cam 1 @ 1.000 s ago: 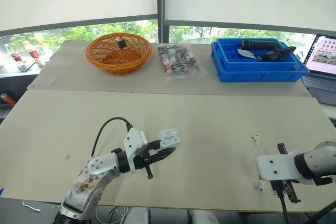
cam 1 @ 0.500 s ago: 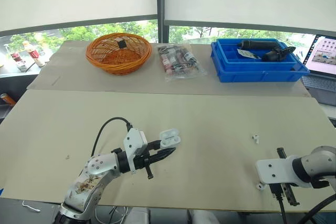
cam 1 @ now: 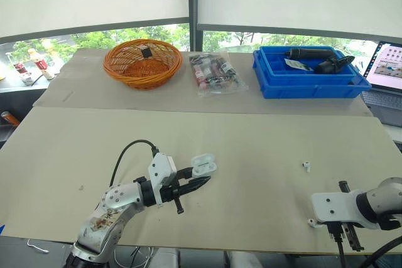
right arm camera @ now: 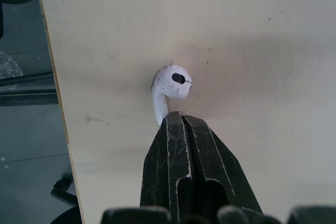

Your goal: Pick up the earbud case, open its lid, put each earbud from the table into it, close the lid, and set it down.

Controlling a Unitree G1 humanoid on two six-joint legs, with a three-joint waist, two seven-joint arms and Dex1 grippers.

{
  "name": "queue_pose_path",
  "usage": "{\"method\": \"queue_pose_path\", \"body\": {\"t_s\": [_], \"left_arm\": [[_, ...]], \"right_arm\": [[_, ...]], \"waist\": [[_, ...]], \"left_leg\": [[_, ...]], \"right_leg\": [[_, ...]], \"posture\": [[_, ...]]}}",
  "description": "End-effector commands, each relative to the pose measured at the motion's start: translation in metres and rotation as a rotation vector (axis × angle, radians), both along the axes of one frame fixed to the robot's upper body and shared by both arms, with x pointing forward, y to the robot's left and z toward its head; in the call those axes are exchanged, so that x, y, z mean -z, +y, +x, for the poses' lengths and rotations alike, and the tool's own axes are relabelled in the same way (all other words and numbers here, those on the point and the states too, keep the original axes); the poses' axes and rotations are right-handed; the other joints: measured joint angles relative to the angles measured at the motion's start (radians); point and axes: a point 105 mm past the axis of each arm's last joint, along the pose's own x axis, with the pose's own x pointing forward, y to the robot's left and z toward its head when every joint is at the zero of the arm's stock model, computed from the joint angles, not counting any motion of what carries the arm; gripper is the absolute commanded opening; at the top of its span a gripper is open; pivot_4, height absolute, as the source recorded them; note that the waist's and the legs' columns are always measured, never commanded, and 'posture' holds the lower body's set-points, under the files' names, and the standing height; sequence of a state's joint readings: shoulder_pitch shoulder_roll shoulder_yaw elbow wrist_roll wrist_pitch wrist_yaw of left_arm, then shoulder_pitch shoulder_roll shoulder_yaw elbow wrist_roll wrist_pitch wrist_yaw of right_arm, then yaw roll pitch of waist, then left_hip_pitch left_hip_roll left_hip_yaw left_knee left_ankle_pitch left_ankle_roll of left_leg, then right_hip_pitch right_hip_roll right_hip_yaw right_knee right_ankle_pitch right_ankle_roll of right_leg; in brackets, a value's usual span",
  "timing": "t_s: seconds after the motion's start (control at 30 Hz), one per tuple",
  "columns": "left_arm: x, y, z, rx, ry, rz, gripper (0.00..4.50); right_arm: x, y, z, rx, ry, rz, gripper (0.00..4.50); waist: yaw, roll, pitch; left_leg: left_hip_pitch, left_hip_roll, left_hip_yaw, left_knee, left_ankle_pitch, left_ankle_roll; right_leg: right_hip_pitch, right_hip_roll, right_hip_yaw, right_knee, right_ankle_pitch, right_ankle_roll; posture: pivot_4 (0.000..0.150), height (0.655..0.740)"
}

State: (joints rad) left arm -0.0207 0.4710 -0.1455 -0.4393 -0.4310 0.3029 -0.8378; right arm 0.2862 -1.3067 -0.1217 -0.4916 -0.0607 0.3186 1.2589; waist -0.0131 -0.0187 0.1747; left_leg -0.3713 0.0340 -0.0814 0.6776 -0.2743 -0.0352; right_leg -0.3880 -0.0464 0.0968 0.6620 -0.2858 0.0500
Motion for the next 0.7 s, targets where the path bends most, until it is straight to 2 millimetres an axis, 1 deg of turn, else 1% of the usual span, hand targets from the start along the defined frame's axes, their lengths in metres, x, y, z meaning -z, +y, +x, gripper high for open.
{"method": "queue_pose_path", "body": {"t_s": [0.03,0.1,0.27,0.37,0.47,0.7], "left_arm": [[-0.011,-0.002,-0.002,0.015,-0.057,-0.015,0.59],[-0.010,-0.002,-0.002,0.016,-0.057,-0.012,0.59],[-0.009,-0.002,-0.003,0.021,-0.057,-0.009,0.59],[-0.008,-0.004,-0.004,0.024,-0.056,-0.011,0.59],[-0.008,-0.005,-0.004,0.025,-0.057,-0.012,0.59],[-0.007,-0.006,-0.004,0.022,-0.059,-0.009,0.59]], "right_arm": [[-0.023,-0.001,0.012,0.021,-0.078,0.006,0.00],[-0.032,-0.003,0.013,0.026,-0.088,0.007,0.00],[-0.042,0.012,-0.001,0.003,-0.009,0.043,1.56],[-0.038,0.023,-0.005,-0.026,0.006,0.025,2.63],[-0.032,0.029,-0.006,-0.034,0.014,0.019,2.68],[-0.019,0.031,0.003,-0.057,-0.006,-0.025,2.68]], "waist": [[0.000,0.000,0.000],[-0.001,0.000,0.000],[-0.001,0.000,0.000],[-0.001,0.000,0.000],[-0.001,0.000,0.000],[-0.001,0.000,0.000]], "left_leg": [[0.000,0.000,0.000,0.000,0.000,0.000],[0.000,0.000,0.000,0.000,0.000,0.000],[0.000,0.000,0.000,0.000,0.000,0.000],[0.000,0.000,0.000,0.000,0.000,0.000],[0.000,0.000,0.000,0.000,0.000,0.000],[0.000,0.000,0.000,0.000,0.000,0.000]], "right_leg": [[0.000,0.000,0.000,0.000,0.000,0.000],[0.000,0.000,0.000,0.000,0.000,0.000],[0.000,0.000,0.000,0.000,0.000,0.000],[0.000,0.000,0.000,0.000,0.000,0.000],[0.000,0.000,0.000,0.000,0.000,0.000],[0.000,0.000,0.000,0.000,0.000,0.000]], "posture": [[0.150,0.7114],[0.150,0.7114],[0.150,0.7114],[0.150,0.7114],[0.150,0.7114],[0.150,0.7114]]}}
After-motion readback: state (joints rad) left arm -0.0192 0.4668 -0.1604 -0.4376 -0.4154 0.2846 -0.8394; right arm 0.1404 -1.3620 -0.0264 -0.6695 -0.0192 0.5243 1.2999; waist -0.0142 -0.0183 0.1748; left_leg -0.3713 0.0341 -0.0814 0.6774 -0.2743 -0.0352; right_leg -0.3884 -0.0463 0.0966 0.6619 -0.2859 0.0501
